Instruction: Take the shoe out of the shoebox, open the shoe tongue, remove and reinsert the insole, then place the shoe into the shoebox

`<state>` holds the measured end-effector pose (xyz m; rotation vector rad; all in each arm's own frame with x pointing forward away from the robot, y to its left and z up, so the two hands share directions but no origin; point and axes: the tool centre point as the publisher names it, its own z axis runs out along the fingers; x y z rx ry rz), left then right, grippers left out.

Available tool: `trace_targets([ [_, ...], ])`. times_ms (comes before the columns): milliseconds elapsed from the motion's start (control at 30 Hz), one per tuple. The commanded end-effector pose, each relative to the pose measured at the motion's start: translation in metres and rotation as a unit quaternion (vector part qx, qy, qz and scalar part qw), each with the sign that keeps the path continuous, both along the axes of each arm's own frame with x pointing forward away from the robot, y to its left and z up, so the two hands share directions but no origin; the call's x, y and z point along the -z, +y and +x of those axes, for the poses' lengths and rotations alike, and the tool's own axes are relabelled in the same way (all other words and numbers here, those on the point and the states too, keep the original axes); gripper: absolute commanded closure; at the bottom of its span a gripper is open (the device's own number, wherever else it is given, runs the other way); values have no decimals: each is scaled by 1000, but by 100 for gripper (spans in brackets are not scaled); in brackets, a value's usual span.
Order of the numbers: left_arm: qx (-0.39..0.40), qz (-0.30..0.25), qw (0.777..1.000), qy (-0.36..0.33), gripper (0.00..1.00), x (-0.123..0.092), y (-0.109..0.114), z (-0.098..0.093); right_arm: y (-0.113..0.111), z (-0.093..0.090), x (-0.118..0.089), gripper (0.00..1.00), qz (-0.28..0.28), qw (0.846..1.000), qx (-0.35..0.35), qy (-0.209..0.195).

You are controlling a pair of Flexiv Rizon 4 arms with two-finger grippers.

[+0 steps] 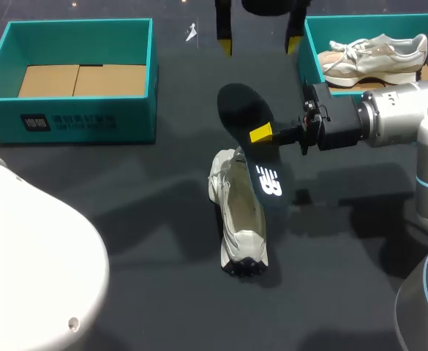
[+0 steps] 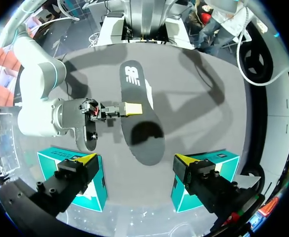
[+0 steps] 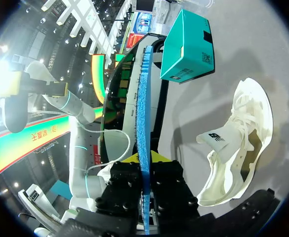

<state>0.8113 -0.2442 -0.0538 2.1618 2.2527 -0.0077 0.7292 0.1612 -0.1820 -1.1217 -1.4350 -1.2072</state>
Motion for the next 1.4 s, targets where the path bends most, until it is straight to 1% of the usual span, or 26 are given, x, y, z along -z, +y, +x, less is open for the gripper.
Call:
trace_targets([
  [33, -1, -18, 1000, -2, 0, 2, 11, -3, 1, -1, 0, 100, -1, 1000, 1, 0],
  [233, -8, -48, 999, -14, 0, 1, 21, -6, 1, -1, 0, 100, -1, 1000, 1, 0],
  [500, -24, -141, 989, -26, 0, 3, 40, -14, 1, -1, 0, 100, -1, 1000, 1, 0],
  [533, -27, -158, 987, -28, 0, 4, 42, -15, 1, -1, 0, 100, -1, 1000, 1, 0],
  [733, -37, -222, 974, -30, 0, 10, 54, -17, 1, -1, 0, 100, -1, 1000, 1, 0],
  [1033, -37, -312, 949, -31, 0, 17, 66, -20, 1, -1, 0, 100, -1, 1000, 1, 0],
  [1267, -33, -389, 920, -40, 0, 20, 73, -28, 1, -1, 0, 100, -1, 1000, 1, 0],
  [1400, -28, -415, 908, -52, 0, 25, 78, -31, 1, -1, 0, 100, -1, 1000, 1, 0],
])
